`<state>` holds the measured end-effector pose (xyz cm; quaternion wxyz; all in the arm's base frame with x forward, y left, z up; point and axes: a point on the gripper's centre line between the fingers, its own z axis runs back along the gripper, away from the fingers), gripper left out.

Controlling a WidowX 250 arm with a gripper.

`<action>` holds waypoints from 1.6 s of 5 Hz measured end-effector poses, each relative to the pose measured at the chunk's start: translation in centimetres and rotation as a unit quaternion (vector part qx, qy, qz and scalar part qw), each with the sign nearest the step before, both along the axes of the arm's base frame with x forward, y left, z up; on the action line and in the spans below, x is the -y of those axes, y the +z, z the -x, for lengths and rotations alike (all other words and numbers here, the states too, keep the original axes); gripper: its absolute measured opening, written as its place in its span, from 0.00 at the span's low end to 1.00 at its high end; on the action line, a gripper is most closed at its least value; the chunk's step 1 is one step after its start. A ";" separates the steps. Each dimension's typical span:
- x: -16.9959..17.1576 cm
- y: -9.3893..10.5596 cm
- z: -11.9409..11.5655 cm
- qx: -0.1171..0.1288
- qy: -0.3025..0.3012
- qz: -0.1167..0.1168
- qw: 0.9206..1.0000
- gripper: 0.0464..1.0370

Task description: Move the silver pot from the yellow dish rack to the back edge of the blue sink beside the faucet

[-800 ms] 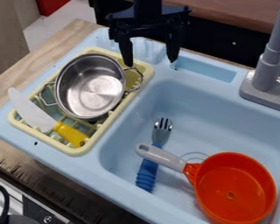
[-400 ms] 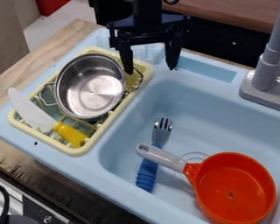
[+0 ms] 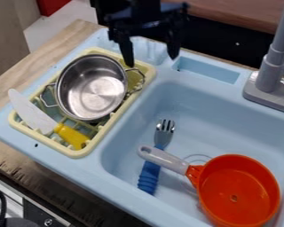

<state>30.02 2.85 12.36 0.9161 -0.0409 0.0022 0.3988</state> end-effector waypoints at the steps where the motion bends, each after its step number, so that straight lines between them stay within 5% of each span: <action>1: -2.3 0.6 -0.2 0.005 0.130 0.000 0.992 0.96; 2: -4.5 0.0 -0.5 0.040 0.255 -0.011 0.966 0.96; 4: -6.9 -0.7 0.0 0.041 0.467 0.047 0.882 0.96; 5: -7.3 -0.7 0.0 0.033 0.503 0.053 0.862 0.96; 8: -7.7 -3.6 0.4 0.041 0.514 0.028 0.857 0.91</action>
